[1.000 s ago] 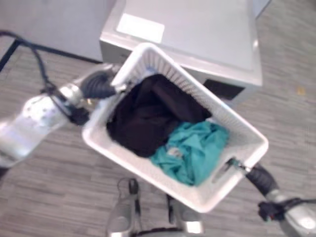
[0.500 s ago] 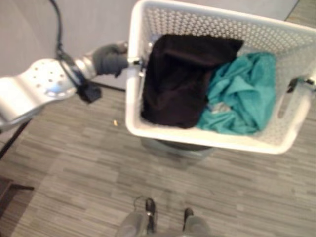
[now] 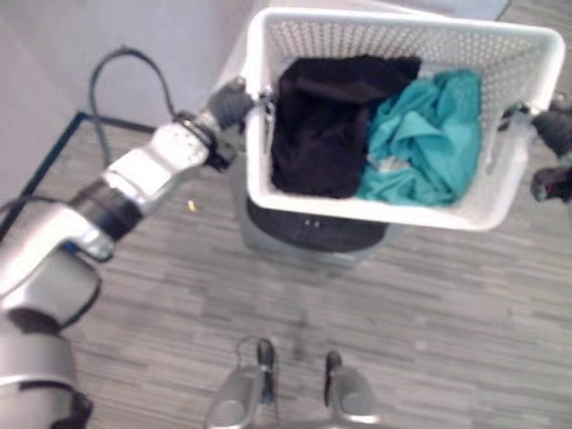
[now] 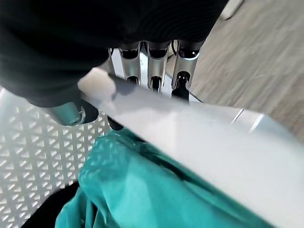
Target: Grab the laundry basket,head to the washer,open it,put in the laundry and shut it.
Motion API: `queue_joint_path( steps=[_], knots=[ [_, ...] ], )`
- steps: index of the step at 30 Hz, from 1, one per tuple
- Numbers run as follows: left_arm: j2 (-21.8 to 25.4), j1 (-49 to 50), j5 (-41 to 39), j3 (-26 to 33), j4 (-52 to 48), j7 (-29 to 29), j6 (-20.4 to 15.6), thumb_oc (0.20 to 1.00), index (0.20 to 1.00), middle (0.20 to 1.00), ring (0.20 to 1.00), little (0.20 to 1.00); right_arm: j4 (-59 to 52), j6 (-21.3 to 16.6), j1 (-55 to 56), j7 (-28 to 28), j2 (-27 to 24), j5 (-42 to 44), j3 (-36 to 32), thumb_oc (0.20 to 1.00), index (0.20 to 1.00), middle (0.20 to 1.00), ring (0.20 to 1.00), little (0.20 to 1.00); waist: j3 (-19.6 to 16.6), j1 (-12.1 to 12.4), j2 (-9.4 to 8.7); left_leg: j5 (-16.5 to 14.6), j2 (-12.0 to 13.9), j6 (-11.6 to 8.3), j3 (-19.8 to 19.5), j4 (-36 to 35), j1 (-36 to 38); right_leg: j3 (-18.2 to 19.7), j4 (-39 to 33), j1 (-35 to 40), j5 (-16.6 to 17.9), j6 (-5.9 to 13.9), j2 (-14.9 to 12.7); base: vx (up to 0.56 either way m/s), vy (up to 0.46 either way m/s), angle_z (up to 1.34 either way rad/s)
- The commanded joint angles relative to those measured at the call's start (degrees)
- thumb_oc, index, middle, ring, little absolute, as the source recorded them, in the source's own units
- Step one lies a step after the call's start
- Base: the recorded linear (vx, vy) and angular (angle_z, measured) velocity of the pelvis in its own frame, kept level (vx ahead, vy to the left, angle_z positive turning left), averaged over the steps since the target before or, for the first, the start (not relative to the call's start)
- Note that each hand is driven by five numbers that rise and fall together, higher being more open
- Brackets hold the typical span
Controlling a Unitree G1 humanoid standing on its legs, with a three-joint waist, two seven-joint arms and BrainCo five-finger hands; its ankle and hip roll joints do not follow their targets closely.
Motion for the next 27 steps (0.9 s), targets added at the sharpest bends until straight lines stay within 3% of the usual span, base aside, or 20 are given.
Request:
queue_joint_path(
  steps=[1, 3, 4, 6, 10, 11, 12, 13, 14, 15, 16, 17, 19, 21, 27],
  knots=[
    [-4.72, -7.60, -4.23, 4.91, 1.63, -1.19, -4.54, 0.200, 0.200, 0.200, 0.200, 0.200, 0.90, -4.81, -9.11, -0.11, 2.42, -0.16, -0.23, 0.200, 0.200, 0.200, 0.200, 0.200, -4.30, 0.22, 0.62, -8.65, 2.50, -1.50, -2.67, 1.25, 9.91, 0.30, -14.42, -1.68, 9.12, 3.13, 0.62, 0.49, -0.150, -0.23],
    [-4.94, -7.32, -3.89, 5.56, 1.89, -1.51, -4.49, 0.200, 0.200, 0.200, 0.200, 0.200, 2.50, -4.67, -10.68, -0.11, 2.86, -0.69, 0.76, 0.200, 0.200, 0.200, 0.200, 0.200, -4.31, -0.15, 1.13, -8.91, 2.81, -1.80, -3.09, 0.80, 11.26, 0.60, -16.24, -2.06, 10.25, 3.37, 1.37, 0.34, -0.128, -0.04],
    [-6.23, -8.29, -3.08, 5.63, 2.66, -1.60, -4.74, 0.200, 0.200, 0.200, 0.200, 0.200, 5.29, -4.06, -13.28, 0.05, 3.22, -1.84, 1.66, 0.200, 0.200, 0.200, 0.200, 0.200, -5.18, -0.42, 0.98, -9.42, 3.05, -2.79, -3.84, 0.14, 13.76, -1.07, -18.74, -2.42, 12.30, 3.88, 1.22, 0.29, -0.134, 0.11],
    [-7.20, -9.17, -3.05, 5.13, 3.06, -1.36, -4.94, 0.200, 0.200, 0.200, 0.200, 0.200, 6.15, -4.12, -14.17, -0.02, 2.83, -1.71, 2.30, 0.200, 0.200, 0.200, 0.200, 0.200, -5.98, -0.71, 0.89, -9.75, 3.20, -3.21, -4.30, 0.24, 14.11, -1.67, -20.14, -0.56, 12.23, 3.48, 1.28, 0.30, -0.166, 0.29],
    [-8.99, -8.69, -2.83, 5.56, 3.68, -1.13, -5.32, 0.200, 0.200, 0.200, 0.200, 0.200, 8.04, -3.86, -14.23, 0.53, 1.97, -1.71, 2.42, 0.200, 0.200, 0.200, 0.200, 0.200, -7.99, -1.98, 0.93, -8.82, 6.13, -5.76, -5.15, 3.73, 14.65, -1.52, -19.33, 2.66, 10.78, 1.46, 2.74, 0.29, -0.221, 0.57],
    [-9.49, -7.65, -2.77, 6.07, 3.82, -1.02, -5.42, 0.200, 0.200, 0.200, 0.200, 0.200, 8.75, -4.24, -13.44, 0.52, 2.51, -1.69, 2.27, 0.200, 0.200, 0.200, 0.200, 0.200, -8.58, -2.25, 0.98, -2.68, 9.08, -7.51, -5.32, 11.34, 12.79, -1.40, -18.51, 4.79, 8.60, -0.75, 4.62, 0.17, -0.196, 0.37],
    [-9.49, -7.63, -2.76, 6.02, 3.79, -1.01, -5.42, 0.200, 0.200, 0.200, 0.200, 0.200, 8.71, -4.24, -13.30, 0.51, 2.53, -1.71, 2.14, 0.200, 0.200, 0.200, 0.200, 0.200, -8.73, -2.47, 0.95, -2.79, 9.14, -7.62, -5.62, 11.84, 12.29, -1.64, -18.51, 4.67, 8.60, -0.84, 4.60, 0.24, -0.408, 0.28],
    [-9.88, -7.85, -3.07, 6.39, 3.73, -0.52, -5.17, 0.200, 0.200, 0.200, 0.200, 0.200, 9.16, -3.90, -14.33, 0.43, 3.26, -1.68, 2.97, 0.200, 0.200, 0.200, 0.200, 0.200, -8.01, -1.79, -0.29, 4.96, 11.27, -8.38, -6.88, 25.54, 6.11, -2.60, -19.46, 7.99, 7.28, -3.72, 5.63, 0.09, -0.349, 0.21],
    [-9.78, -8.15, -3.62, 6.64, 4.17, 0.07, -4.92, 0.200, 0.200, 0.200, 0.200, 0.200, 8.83, -3.93, -14.33, 0.21, 4.11, -1.64, 3.51, 0.200, 0.200, 0.200, 0.200, 0.200, -7.37, -0.92, -1.56, 6.79, 11.81, -8.23, -7.79, 28.47, 2.90, -2.37, -20.13, 9.35, 6.46, -4.60, 6.01, 0.11, -0.381, -0.07],
    [-9.75, -8.61, -3.87, 6.23, 4.30, 0.13, -4.77, 0.200, 0.200, 0.200, 0.200, 0.200, 8.88, -3.63, -14.39, 0.25, 4.37, -1.59, 4.00, 0.200, 0.200, 0.200, 0.200, 0.200, -7.18, -0.69, -2.04, 6.28, 11.99, -7.69, -7.52, 28.57, 1.17, -2.63, -20.44, 9.97, 6.11, -4.82, 6.04, 0.14, -0.222, -0.40],
    [-9.79, -10.34, -4.50, 5.73, 5.28, 0.10, -4.33, 0.200, 0.200, 0.200, 0.200, 0.200, 9.03, -2.98, -14.48, 0.44, 5.31, -1.55, 5.02, 0.200, 0.200, 0.200, 0.200, 0.200, -7.12, 0.11, -3.08, 2.80, 12.75, -7.37, -5.34, 22.06, -1.02, -3.61, -21.27, 11.58, 5.50, -4.13, 5.52, 0.17, -0.092, -0.24],
    [-10.02, -11.00, -4.46, 5.48, 5.72, 0.07, -4.25, 0.200, 0.200, 0.200, 0.200, 0.200, 8.74, -2.77, -13.69, 0.43, 5.56, -1.83, 5.05, 0.200, 0.200, 0.200, 0.200, 0.200, -6.95, 0.77, -3.26, 2.67, 13.12, -7.79, -3.86, 16.01, -0.98, -3.82, -21.86, 12.60, 4.98, -3.77, 5.27, 0.20, -0.038, 0.11],
    [-9.74, -10.86, -3.84, 5.60, 5.37, -0.28, -4.20, 0.200, 0.200, 0.200, 0.200, 0.200, 8.51, -2.73, -12.22, 0.78, 5.65, -2.69, 4.66, 0.200, 0.200, 0.200, 0.200, 0.200, -6.76, 2.04, -2.33, 6.20, 13.42, -9.20, -3.36, 6.08, -1.59, -3.54, -22.00, 13.89, 4.22, -3.52, 6.17, 0.14, 0.040, 0.06],
    [-9.59, -10.87, -3.69, 5.49, 6.04, -0.59, -4.20, 0.200, 0.200, 0.200, 0.200, 0.200, 9.11, -2.73, -11.24, 0.98, 5.96, -2.71, 4.02, 0.200, 0.200, 0.200, 0.200, 0.200, -6.48, 2.54, -2.12, 7.37, 13.29, -9.94, -3.51, 4.01, -0.65, -3.05, -21.79, 14.62, 3.68, -3.48, 6.48, 0.08, 0.025, -0.13],
    [-10.22, -9.70, -2.27, 5.03, 6.08, -1.21, -4.00, 0.200, 0.200, 0.200, 0.200, 0.200, 7.74, -3.04, -4.02, 2.25, 9.59, -2.74, 0.71, 0.200, 0.200, 0.200, 0.200, 0.200, -7.82, 2.45, 0.06, 6.05, 12.32, -9.89, -3.84, 0.20, 3.40, -2.36, -22.70, 16.84, 2.72, -3.47, 6.57, 0.09, 0.064, -0.39]
  ],
)
